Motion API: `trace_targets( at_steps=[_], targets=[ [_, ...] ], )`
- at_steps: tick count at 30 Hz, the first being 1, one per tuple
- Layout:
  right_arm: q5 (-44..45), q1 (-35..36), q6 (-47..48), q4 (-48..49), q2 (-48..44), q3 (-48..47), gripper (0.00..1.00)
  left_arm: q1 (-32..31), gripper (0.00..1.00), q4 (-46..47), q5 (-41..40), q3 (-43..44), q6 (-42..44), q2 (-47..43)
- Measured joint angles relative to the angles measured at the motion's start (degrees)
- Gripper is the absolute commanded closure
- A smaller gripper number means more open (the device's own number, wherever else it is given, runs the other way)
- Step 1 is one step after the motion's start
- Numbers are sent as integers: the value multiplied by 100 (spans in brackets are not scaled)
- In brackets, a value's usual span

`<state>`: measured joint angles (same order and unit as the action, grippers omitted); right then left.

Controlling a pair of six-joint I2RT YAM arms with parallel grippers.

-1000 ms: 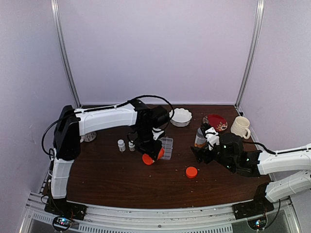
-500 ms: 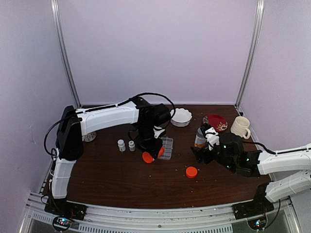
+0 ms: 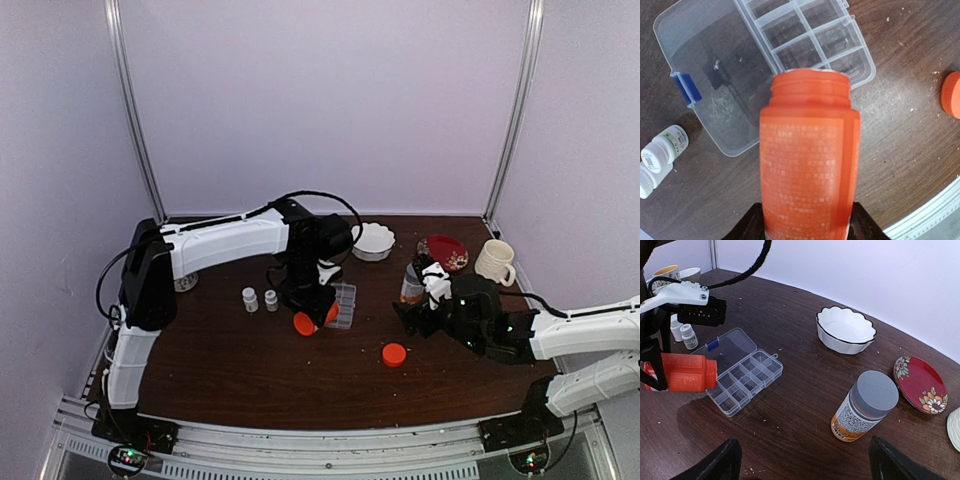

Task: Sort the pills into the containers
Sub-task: Pour the pill into the compartment of the pill container.

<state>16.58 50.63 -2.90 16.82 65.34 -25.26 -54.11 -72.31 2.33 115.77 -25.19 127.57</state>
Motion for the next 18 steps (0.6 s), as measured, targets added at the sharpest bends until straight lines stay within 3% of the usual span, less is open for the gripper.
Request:
trace_targets(
  at_steps=[18],
  targets=[
    [7, 0, 7, -57, -2, 0, 9, 0, 100, -214, 24, 262, 136, 203]
  ],
)
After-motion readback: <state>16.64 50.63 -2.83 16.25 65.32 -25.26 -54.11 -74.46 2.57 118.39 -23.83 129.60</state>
